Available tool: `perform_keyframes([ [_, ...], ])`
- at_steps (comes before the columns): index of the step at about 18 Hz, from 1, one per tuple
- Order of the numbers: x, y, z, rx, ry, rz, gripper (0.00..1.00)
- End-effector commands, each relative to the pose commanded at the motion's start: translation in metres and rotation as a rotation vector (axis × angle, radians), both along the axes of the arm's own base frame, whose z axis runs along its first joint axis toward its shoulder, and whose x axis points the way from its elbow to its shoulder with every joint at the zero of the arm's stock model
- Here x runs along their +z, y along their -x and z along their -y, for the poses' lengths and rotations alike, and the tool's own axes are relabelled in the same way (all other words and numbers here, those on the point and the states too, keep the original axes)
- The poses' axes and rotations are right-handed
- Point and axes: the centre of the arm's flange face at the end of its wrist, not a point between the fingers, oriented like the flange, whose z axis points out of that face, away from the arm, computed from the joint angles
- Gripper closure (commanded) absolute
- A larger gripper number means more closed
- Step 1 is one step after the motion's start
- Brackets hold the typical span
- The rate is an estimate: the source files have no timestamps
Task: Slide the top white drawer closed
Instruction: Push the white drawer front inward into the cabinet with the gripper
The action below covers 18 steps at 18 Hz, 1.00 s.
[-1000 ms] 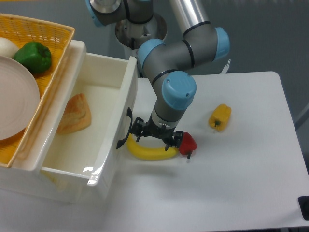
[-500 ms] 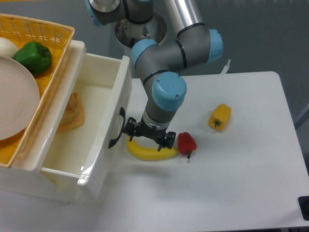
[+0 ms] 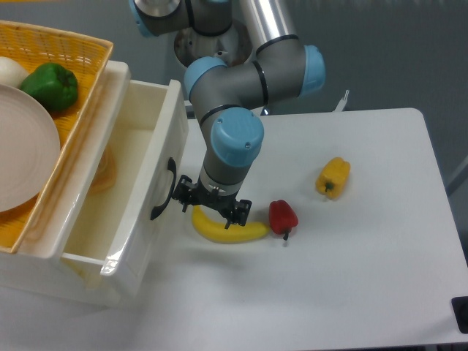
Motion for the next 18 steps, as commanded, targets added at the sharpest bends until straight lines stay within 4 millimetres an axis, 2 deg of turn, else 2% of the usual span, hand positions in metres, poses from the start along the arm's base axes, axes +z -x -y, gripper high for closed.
perform_keyframes([
  [18,0.004,-0.038,-0.020,-0.072,-0.005,-0.009,0.00],
])
